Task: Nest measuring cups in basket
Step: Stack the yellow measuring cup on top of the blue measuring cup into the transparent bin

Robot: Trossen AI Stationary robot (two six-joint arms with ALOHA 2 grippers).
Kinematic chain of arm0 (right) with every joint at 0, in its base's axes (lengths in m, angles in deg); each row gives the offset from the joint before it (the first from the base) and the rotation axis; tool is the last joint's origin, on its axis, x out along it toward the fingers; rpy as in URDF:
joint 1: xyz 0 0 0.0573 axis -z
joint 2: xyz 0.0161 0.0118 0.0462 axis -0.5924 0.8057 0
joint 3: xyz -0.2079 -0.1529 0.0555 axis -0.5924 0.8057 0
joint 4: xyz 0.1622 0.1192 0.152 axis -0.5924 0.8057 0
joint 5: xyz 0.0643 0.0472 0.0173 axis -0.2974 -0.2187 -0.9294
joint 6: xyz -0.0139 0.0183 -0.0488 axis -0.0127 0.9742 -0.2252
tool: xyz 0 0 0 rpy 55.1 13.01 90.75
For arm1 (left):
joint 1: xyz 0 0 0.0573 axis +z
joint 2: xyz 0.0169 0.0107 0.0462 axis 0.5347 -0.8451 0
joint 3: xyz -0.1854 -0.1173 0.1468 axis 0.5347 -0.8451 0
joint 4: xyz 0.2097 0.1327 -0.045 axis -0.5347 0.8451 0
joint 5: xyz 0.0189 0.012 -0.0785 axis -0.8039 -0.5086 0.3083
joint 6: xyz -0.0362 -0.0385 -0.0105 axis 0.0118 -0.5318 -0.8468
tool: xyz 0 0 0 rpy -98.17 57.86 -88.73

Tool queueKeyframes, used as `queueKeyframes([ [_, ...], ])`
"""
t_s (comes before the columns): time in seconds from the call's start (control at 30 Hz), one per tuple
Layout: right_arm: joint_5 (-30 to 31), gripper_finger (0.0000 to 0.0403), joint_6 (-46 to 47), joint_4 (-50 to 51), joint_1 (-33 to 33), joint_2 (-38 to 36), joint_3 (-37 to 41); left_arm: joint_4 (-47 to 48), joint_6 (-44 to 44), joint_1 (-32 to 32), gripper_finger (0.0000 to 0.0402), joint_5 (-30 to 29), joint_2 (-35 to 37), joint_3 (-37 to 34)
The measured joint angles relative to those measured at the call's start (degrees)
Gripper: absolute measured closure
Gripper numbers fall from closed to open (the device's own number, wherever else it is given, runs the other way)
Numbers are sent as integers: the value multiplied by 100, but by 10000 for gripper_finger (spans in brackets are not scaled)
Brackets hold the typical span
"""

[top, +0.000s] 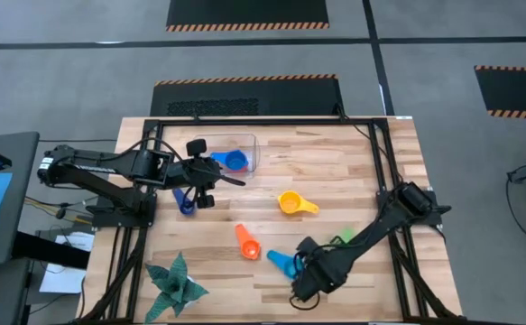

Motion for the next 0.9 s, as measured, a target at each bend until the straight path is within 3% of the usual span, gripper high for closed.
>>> queueKeyframes([
  [0.13,705,398,736,1512,90,0,-522,-2,-3,0,322,-3,2,0],
  [0.37,2050,391,890,1527,914,-704,-449,-738,197,101,322,389,-230,6],
  [0.47,2911,396,731,1479,1285,-1152,-380,-1049,220,97,322,422,-523,10],
  [0.67,4009,393,-549,1497,1917,-2380,-210,-1568,242,97,322,696,-1230,1],
  [0.77,4442,390,-1401,1475,2245,-3096,-185,-2417,375,90,322,1037,-1727,0],
  [0.9,4563,389,-2193,1468,2624,-3957,-187,-3349,576,88,322,1163,-2506,261],
])
